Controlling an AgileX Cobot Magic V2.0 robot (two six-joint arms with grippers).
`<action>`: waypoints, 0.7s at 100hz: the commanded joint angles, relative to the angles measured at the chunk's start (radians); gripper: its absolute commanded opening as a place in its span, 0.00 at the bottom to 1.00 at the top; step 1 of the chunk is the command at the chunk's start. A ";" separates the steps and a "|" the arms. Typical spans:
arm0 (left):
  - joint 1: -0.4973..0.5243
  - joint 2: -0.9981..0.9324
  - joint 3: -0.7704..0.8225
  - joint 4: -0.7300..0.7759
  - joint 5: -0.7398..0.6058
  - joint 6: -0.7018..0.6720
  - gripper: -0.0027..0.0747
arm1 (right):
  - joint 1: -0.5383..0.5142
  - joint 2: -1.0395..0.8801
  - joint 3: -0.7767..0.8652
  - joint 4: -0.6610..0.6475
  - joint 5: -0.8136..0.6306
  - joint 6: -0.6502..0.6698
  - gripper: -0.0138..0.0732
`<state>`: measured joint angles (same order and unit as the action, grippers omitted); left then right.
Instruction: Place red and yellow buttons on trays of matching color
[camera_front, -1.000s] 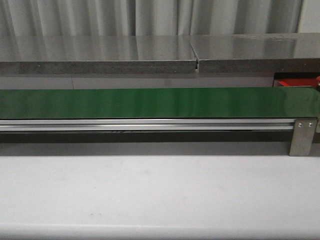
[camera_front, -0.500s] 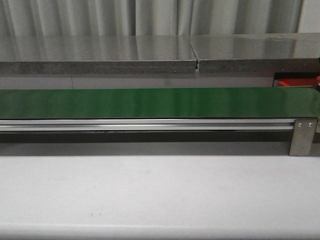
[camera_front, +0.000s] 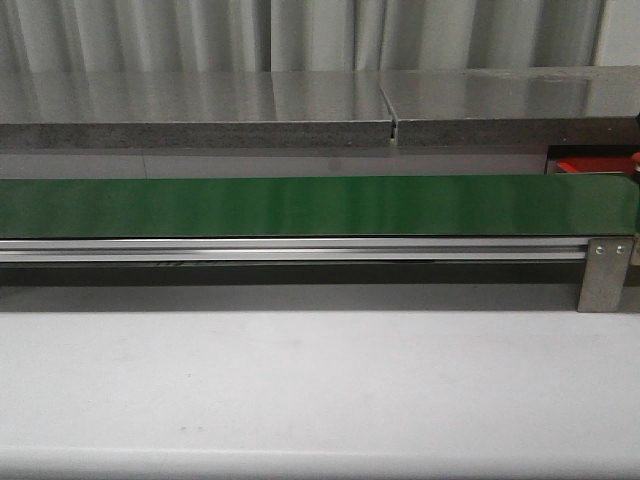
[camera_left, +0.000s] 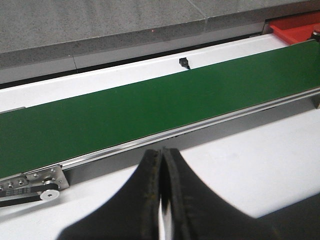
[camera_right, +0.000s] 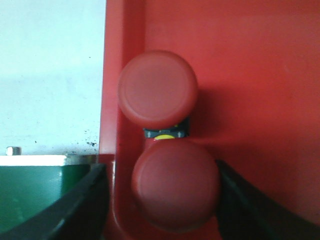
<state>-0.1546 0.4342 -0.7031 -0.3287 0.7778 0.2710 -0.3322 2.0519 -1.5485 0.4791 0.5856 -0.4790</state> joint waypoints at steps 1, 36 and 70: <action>-0.009 0.006 -0.024 -0.024 -0.066 -0.004 0.01 | -0.006 -0.064 -0.025 0.025 -0.029 -0.004 0.71; -0.009 0.006 -0.024 -0.024 -0.066 -0.004 0.01 | -0.006 -0.161 0.046 0.025 -0.048 -0.004 0.71; -0.009 0.006 -0.024 -0.024 -0.066 -0.004 0.01 | 0.001 -0.426 0.259 0.024 -0.087 -0.032 0.63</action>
<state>-0.1546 0.4342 -0.7031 -0.3287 0.7778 0.2710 -0.3322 1.7422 -1.3010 0.4814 0.5341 -0.4939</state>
